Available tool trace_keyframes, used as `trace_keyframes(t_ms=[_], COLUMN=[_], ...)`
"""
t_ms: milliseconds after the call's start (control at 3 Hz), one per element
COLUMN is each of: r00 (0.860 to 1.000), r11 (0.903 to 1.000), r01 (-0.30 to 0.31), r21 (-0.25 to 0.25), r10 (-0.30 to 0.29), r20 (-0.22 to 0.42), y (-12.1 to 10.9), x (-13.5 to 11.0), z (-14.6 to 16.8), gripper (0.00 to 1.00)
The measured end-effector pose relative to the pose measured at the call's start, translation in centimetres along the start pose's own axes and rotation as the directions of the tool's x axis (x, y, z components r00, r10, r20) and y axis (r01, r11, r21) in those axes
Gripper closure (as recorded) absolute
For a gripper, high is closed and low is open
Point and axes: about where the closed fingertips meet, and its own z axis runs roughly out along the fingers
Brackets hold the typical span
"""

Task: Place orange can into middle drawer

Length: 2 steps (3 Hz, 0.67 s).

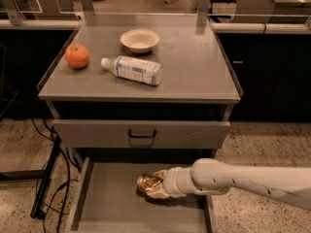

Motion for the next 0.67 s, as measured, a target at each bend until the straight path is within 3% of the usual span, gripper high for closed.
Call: trace_keyframes(t_ms=[667], r00=[0.996], r11=[0.9953], r01=[-0.087], r21=[-0.044], r10=[0.086], r20=[-0.024], y=[-0.8], x=[3.4], z=[3.7], gripper=[1.0])
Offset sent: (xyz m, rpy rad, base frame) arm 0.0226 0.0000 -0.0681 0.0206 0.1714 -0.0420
